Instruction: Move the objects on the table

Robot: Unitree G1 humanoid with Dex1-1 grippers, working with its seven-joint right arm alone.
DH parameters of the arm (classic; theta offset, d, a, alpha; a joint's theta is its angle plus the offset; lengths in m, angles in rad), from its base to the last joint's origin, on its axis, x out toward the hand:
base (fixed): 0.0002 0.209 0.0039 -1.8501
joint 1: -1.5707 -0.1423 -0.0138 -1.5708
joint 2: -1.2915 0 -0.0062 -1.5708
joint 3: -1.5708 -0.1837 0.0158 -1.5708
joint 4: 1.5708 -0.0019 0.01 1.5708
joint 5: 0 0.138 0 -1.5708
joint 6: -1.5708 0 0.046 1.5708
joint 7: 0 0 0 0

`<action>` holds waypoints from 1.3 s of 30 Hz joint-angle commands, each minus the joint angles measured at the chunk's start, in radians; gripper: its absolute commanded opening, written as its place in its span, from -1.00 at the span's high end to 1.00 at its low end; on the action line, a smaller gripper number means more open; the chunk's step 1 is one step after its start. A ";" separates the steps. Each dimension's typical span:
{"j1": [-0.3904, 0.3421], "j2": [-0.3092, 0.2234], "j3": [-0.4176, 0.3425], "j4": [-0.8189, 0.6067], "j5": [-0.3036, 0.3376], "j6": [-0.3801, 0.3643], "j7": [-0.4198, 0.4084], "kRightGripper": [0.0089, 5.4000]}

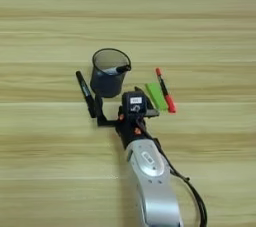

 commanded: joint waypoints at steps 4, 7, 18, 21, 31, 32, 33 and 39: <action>-0.081 -0.022 -0.035 -0.052 0.009 -0.045 -0.007 -0.99; -0.097 -0.025 -0.048 -0.051 0.013 -0.045 -0.008 -0.99; -0.144 -0.027 -0.081 -0.062 0.034 -0.041 -0.007 -0.99; -0.149 -0.028 -0.088 -0.062 0.038 -0.040 -0.006 -0.99; -0.177 -0.023 -0.104 -0.056 0.088 -0.022 0.002 -0.99; -0.183 -0.024 -0.105 -0.049 0.090 -0.022 0.001 -0.99; -0.190 -0.025 -0.105 -0.041 0.090 -0.023 0.000 -0.99; -0.221 -0.030 -0.110 0.006 0.095 -0.035 0.002 -0.99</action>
